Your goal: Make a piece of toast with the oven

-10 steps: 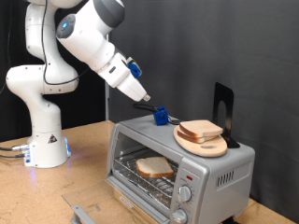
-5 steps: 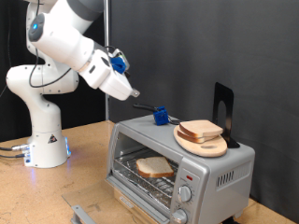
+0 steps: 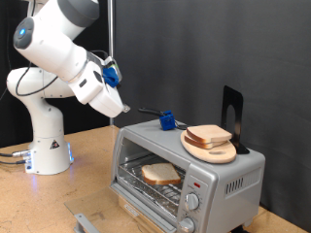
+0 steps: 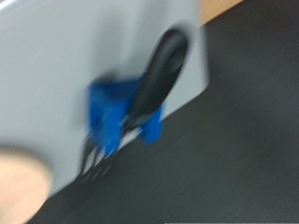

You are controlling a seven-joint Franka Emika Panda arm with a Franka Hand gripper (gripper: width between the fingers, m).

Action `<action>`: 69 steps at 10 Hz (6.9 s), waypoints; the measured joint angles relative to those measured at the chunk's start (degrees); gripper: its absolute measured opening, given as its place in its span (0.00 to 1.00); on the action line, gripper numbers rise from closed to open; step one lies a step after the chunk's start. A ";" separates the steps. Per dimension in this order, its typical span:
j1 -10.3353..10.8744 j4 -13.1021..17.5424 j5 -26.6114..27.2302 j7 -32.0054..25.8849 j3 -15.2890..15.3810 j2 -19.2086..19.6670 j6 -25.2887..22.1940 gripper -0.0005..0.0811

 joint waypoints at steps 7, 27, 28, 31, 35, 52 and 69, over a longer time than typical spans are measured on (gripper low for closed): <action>-2.77 11.15 -7.91 10.16 -2.56 11.13 -15.32 0.84; -10.53 11.47 -1.42 26.72 -11.04 19.11 -9.18 0.84; -10.52 12.63 -2.83 26.73 -11.00 19.83 -9.77 0.84; -10.57 9.78 6.68 29.27 -11.23 19.23 -4.89 0.84; -10.66 2.78 9.68 29.33 -11.77 18.16 5.61 0.84; -7.96 -11.28 11.71 12.62 -3.66 30.52 32.56 0.84; -9.72 -15.21 17.28 20.19 -0.38 10.89 3.15 0.84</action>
